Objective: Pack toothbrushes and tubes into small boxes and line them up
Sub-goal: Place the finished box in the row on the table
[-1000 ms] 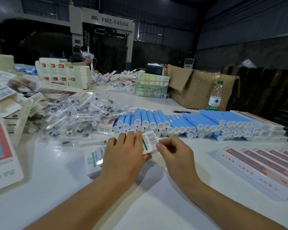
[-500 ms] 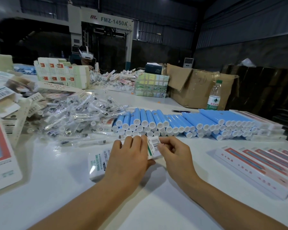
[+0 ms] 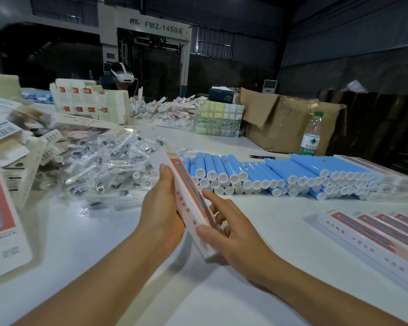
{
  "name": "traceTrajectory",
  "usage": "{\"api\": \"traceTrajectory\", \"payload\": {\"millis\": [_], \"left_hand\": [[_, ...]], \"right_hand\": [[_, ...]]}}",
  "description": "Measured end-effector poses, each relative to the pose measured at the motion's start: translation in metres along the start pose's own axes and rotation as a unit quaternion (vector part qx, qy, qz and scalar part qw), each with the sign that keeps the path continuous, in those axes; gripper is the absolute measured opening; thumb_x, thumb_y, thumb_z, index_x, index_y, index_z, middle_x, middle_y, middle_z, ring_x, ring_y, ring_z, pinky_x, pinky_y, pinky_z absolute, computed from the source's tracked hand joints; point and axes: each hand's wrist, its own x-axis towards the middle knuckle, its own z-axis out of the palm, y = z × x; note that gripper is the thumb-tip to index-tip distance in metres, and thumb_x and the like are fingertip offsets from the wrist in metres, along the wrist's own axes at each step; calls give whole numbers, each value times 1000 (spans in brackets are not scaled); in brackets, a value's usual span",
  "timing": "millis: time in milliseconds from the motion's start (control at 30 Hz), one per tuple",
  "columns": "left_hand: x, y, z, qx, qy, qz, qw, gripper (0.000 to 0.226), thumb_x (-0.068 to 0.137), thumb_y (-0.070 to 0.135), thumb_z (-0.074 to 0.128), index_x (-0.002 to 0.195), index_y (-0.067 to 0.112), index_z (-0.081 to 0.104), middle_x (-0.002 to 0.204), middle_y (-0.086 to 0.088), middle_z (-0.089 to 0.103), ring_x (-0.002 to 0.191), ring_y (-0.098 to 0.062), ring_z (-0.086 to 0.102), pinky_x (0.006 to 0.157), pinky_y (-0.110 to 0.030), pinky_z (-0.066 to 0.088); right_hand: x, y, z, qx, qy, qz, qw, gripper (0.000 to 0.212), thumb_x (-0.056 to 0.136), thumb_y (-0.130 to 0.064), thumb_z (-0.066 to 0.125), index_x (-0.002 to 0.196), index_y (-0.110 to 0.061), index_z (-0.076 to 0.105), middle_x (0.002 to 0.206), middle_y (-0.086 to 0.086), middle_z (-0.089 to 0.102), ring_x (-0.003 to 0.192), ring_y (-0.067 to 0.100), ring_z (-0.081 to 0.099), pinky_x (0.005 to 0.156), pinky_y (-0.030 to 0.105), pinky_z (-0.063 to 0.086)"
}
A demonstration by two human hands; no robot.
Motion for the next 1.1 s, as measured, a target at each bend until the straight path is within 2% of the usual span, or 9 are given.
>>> {"api": "traceTrajectory", "payload": {"millis": [133, 267, 333, 467, 567, 733, 867, 1000, 1100], "left_hand": [[3, -9, -3, 3, -28, -14, 1000, 36, 95, 49, 40, 97, 20, 62, 78, -3, 74, 74, -18, 72, 69, -39, 54], [6, -17, -15, 153, -11, 12, 988, 38, 97, 49, 37, 99, 23, 65, 84, 0, 73, 85, -15, 69, 82, -38, 51], [8, -17, -20, 202, 11, 7, 979, 37, 97, 48, 41, 99, 19, 64, 93, -6, 70, 91, -20, 65, 84, -39, 49], [12, -18, -23, 237, 8, 21, 971, 25, 95, 37, 49, 93, 17, 64, 97, -8, 66, 84, -23, 61, 71, -34, 46], [17, -23, -24, 264, -8, 25, 964, 23, 95, 33, 50, 89, 17, 64, 91, -6, 66, 78, -21, 59, 68, -33, 44], [39, -30, -28, 300, -10, -6, 954, 20, 97, 32, 48, 94, 20, 63, 89, -3, 65, 76, -19, 58, 62, -32, 42], [42, -36, -28, 314, -6, -2, 949, 14, 93, 24, 54, 90, 18, 66, 89, -6, 67, 74, -18, 59, 63, -32, 43], [19, -36, -22, 324, -36, 50, 944, 12, 89, 15, 61, 82, 13, 71, 81, -8, 70, 74, -23, 60, 67, -34, 46], [10, -38, -17, 376, -52, 70, 923, 17, 89, 13, 63, 75, 18, 72, 73, -2, 70, 76, -24, 63, 74, -35, 48]], "right_hand": [[6, 3, -2, -57, 31, -25, 998, 57, 74, -46, 59, 125, -61, 38, 99, -32, 46, 93, -16, 48, 59, 10, 49], [8, 0, -13, -120, 51, -35, 991, 55, 82, -44, 61, 131, -53, 38, 104, -23, 41, 102, -10, 45, 67, 3, 43], [8, -7, -29, -223, 47, -26, 973, 57, 89, -43, 59, 141, -46, 34, 109, -17, 36, 104, -1, 44, 66, 5, 44], [-14, -17, -86, -425, 45, -19, 904, 56, 89, -51, 51, 142, -44, 33, 107, -13, 34, 91, 4, 43, 69, 13, 35], [-50, -9, -133, -520, 50, 50, 851, 55, 89, -55, 46, 141, -47, 30, 104, -11, 35, 86, 4, 40, 64, 17, 32], [-115, 26, -199, -653, 82, 175, 732, 53, 91, -55, 37, 142, -44, 32, 110, -5, 36, 93, 11, 27, 81, 28, 30], [-128, 41, -218, -635, 126, 190, 738, 51, 90, -54, 39, 140, -42, 37, 105, -8, 30, 95, 9, 29, 83, 26, 29], [-112, 33, -212, -657, 127, 180, 721, 45, 92, -51, 42, 135, -36, 46, 121, -5, 42, 110, 14, 41, 92, 28, 35], [-84, 18, -181, -583, 178, 65, 790, 32, 92, -38, 51, 121, -29, 60, 110, -9, 48, 108, 15, 47, 84, 27, 35]]}}
